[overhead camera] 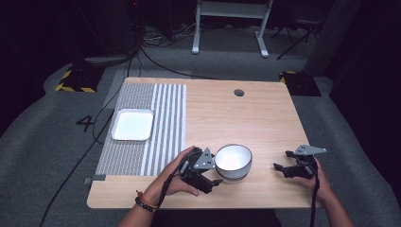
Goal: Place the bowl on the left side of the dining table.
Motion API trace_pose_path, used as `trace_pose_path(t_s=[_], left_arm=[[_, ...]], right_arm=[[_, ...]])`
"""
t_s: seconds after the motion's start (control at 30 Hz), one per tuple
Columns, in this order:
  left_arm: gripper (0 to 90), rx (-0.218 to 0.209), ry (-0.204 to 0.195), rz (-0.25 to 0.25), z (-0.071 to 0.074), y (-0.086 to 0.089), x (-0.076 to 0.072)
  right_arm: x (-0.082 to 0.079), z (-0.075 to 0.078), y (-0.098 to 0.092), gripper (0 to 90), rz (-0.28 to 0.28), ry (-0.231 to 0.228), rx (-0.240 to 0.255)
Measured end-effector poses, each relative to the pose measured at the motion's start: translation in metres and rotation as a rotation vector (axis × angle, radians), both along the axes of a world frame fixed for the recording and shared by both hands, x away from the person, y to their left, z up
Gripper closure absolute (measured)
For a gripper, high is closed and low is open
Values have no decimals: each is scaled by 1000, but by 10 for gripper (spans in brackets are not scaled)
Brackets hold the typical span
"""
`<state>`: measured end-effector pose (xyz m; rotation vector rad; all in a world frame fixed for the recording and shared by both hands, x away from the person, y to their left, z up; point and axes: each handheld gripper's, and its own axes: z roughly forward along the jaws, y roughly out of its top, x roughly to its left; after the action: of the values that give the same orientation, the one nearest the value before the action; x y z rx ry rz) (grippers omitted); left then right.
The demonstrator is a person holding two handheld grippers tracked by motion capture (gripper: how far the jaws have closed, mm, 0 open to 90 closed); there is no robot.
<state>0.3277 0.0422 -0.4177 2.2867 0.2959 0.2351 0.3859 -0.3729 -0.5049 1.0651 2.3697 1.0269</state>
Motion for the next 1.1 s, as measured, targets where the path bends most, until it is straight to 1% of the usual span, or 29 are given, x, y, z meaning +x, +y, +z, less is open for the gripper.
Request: trace_pose_path(t_s=[0.03, 0.13, 0.17, 0.2, 0.23, 0.27, 0.3, 0.33, 0.4, 0.43, 0.53, 0.57, 0.6, 0.63, 0.67, 0.7, 0.77, 0.8, 0.87, 0.97, 1.1], left_arm=[[170, 6, 0, -9, 0, -4, 0], [171, 8, -3, -23, -1, -8, 0], [167, 16, -4, -21, 0, -9, 0], [157, 16, -15, -20, 0, -11, 0], [157, 14, -12, -16, 0, -12, 1], [160, 18, -10, -22, 1, -12, 1], [166, 15, -6, -23, 1, -12, 2], [176, 9, -11, -31, 2, -12, 2], [175, 7, -16, -31, 2, -14, 2], [175, 5, -10, -31, 2, -15, 1], [179, 3, -18, -60, 2, -20, 1], [179, 3, -9, -66, 2, -21, 1], [179, 11, -10, -74, 3, -23, 2], [179, 4, -11, -76, 2, -25, 1], [181, 13, -9, -80, 2, -27, 2], [182, 8, -14, -86, 1, -29, 3], [185, 8, 6, -96, 0, -32, 4], [185, 13, 3, -105, 0, -33, 5], [189, 14, 10, -107, -2, -35, 7], [193, 15, 33, -109, -5, -39, 9], [199, 13, 45, -116, -8, -41, 10]], right_arm=[[0, 0, 0, 157, -2, 2, 1], [0, 0, 0, 157, -1, 1, 1], [0, 0, 0, 157, -1, 1, 0], [0, 0, 0, 157, -2, 1, 1], [0, 0, 0, 157, 0, 0, 1], [0, 0, 0, 157, -4, 0, 1], [0, 0, 0, 157, -2, 1, 0], [0, 0, 0, 157, 0, 1, 0], [0, 0, 0, 157, -1, 1, 0], [0, 0, 0, 157, -1, 0, 1], [0, 0, 0, 157, -2, 1, 0], [0, 0, 0, 157, -3, 2, 1], [0, 0, 0, 157, -3, 2, 1], [0, 0, 0, 157, -2, 1, 0], [0, 0, 0, 157, -2, 2, 1], [0, 0, 0, 157, -1, 1, 1], [0, 0, 0, 157, -2, 1, 1], [0, 0, 0, 157, -3, 2, 2], [0, 0, 0, 157, -5, 1, 2], [0, 0, 0, 157, -2, 1, 2], [0, 0, 0, 157, -2, 1, 0]])
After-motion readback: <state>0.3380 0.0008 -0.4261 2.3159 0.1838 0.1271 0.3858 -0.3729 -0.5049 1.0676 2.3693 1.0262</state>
